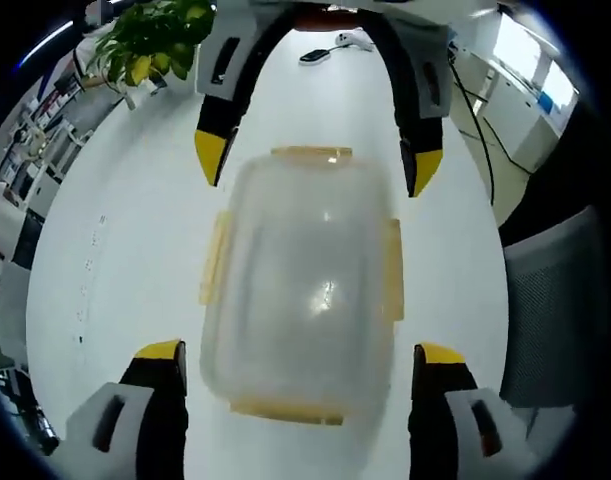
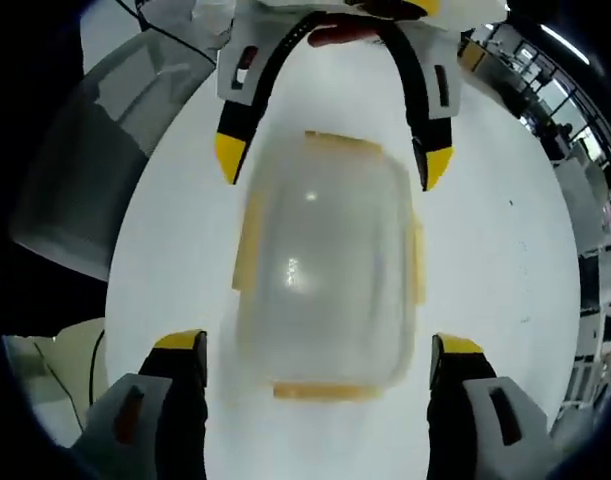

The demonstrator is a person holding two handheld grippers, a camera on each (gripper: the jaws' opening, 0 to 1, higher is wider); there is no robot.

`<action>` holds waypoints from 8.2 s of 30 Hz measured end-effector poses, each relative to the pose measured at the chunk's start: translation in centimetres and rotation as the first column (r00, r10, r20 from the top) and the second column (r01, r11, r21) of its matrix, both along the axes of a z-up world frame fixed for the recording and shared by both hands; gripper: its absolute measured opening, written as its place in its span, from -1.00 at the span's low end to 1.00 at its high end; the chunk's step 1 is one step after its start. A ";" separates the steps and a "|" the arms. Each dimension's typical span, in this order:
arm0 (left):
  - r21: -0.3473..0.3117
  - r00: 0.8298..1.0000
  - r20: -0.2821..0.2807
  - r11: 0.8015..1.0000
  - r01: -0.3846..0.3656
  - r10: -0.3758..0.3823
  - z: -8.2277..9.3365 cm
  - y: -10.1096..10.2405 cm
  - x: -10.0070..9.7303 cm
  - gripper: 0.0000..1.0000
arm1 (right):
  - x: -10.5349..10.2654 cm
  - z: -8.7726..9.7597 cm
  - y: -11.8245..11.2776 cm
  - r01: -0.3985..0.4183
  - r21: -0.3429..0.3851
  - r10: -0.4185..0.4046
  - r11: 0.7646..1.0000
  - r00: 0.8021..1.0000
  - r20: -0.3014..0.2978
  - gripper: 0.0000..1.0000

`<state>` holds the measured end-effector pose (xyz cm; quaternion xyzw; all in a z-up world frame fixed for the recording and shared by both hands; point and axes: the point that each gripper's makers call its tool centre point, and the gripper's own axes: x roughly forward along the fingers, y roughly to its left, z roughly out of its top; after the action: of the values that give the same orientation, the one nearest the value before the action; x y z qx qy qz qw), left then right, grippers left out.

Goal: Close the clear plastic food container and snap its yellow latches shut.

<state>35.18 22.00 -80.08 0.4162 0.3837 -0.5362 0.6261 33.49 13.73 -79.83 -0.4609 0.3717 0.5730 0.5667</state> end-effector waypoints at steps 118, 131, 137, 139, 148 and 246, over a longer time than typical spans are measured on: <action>0.068 0.999 0.018 0.996 0.049 -0.051 -1.6 14.1 10.2 0.68 | 10.3 -0.9 13.9 0.041 -0.133 -0.034 0.990 0.998 0.058 0.47; 0.034 0.999 0.016 0.998 0.048 -0.049 -1.6 14.0 10.2 0.69 | 10.3 -0.9 14.0 0.048 -0.055 -0.045 0.997 0.997 0.061 0.49; 0.006 0.999 0.018 0.999 0.050 -0.050 -1.5 13.9 10.2 0.70 | 10.3 -0.9 14.1 0.041 -0.042 -0.038 0.998 0.997 0.063 0.51; -0.004 0.998 0.030 0.999 0.051 -0.051 -1.4 13.9 10.1 0.70 | 10.3 -0.9 14.1 0.043 -0.033 -0.041 0.999 0.997 0.067 0.51; -0.175 0.995 0.083 0.984 -0.033 0.048 -1.0 14.3 10.6 0.72 | 10.6 -0.2 14.3 0.137 0.119 -0.148 0.983 0.985 0.093 0.55; -0.626 0.351 -0.498 -0.049 -0.778 0.793 4.7 32.6 -11.7 0.78 | -10.8 6.7 5.0 0.757 0.653 -0.818 0.005 0.379 -0.434 0.34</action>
<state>23.48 54.59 -75.41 -0.2069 0.2570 -0.1810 0.9265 22.69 18.74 -73.10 0.1065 0.2510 0.2357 0.9328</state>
